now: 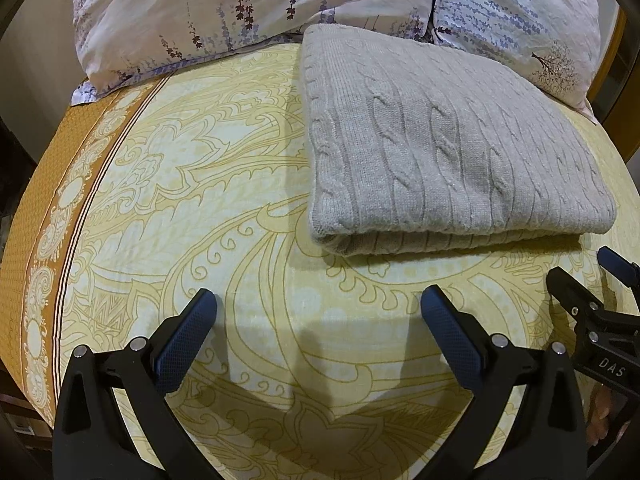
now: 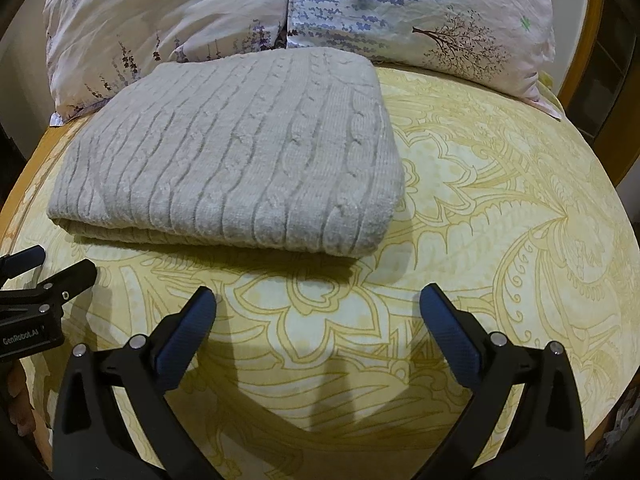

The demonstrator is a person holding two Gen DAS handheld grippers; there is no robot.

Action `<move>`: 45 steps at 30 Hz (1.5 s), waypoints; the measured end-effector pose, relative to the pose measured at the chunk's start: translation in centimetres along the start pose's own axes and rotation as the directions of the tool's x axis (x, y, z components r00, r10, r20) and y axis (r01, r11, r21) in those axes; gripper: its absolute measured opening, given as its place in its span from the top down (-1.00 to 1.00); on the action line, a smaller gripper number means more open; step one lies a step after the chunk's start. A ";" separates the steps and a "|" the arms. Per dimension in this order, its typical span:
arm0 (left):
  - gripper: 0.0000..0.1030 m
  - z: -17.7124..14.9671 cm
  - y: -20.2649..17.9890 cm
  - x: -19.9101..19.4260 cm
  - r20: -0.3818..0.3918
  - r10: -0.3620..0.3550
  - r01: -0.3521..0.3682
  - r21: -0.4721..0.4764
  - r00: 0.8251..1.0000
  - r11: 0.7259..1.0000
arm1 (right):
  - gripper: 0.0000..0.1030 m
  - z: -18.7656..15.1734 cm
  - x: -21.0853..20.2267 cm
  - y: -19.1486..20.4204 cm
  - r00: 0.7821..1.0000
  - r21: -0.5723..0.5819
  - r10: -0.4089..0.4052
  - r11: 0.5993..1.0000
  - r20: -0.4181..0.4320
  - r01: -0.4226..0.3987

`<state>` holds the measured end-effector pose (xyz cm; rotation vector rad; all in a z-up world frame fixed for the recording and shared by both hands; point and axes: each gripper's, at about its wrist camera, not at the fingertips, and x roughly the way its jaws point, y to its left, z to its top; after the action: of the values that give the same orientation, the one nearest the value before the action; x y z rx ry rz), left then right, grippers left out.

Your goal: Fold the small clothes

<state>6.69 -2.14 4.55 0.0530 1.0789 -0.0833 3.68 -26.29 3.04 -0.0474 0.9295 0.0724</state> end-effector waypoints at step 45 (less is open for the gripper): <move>-0.97 0.2 0.0 0.0 -0.003 0.002 -0.002 -0.007 1.000 1.000 | -0.97 -0.1 0.0 0.1 1.000 0.021 -0.013 1.000 -0.010 0.013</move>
<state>6.82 -2.17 4.64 0.0476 1.0825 -0.0778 3.61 -26.23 3.00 -0.0341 0.9392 0.0502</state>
